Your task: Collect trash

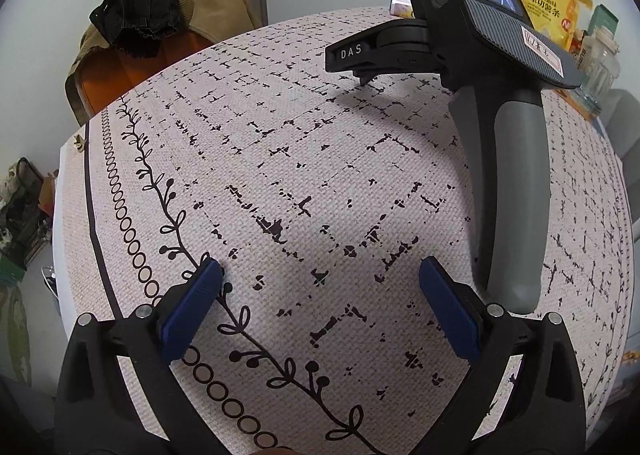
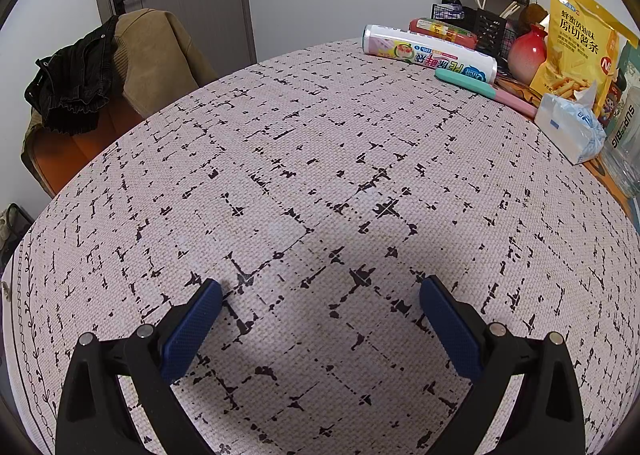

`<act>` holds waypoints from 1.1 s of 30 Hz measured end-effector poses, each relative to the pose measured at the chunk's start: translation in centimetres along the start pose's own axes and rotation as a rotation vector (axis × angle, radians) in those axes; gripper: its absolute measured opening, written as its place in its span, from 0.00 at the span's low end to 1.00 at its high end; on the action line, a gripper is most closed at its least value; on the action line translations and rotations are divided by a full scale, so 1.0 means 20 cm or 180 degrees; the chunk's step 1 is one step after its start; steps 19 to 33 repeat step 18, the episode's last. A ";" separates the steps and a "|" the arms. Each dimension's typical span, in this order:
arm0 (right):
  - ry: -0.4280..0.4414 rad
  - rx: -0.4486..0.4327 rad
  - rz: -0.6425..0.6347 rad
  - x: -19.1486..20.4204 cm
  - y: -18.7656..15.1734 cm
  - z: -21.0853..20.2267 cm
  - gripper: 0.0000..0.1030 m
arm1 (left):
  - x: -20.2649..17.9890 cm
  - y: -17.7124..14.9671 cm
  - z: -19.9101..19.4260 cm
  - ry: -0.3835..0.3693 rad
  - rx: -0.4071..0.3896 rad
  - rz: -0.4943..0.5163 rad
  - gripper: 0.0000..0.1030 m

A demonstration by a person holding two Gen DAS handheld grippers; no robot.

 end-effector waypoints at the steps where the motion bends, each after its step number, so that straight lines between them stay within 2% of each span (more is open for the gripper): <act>1: 0.0000 0.0000 0.0000 0.00 0.00 0.00 0.94 | 0.00 0.00 0.00 0.0001 0.0001 0.0002 0.94; 33: 0.0000 0.0000 0.0000 0.02 0.00 0.00 0.94 | 0.00 0.00 0.00 0.0005 0.0002 0.0004 0.94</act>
Point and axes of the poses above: each gripper's, at about its wrist camera, not at the fingertips, and z roughly the way its jaws point, x to its left, y to its top, the point moved 4 cm from there along z, roughly the way its jaws point, and after that the axes turned 12 degrees about -x, right-handed, at the moved point
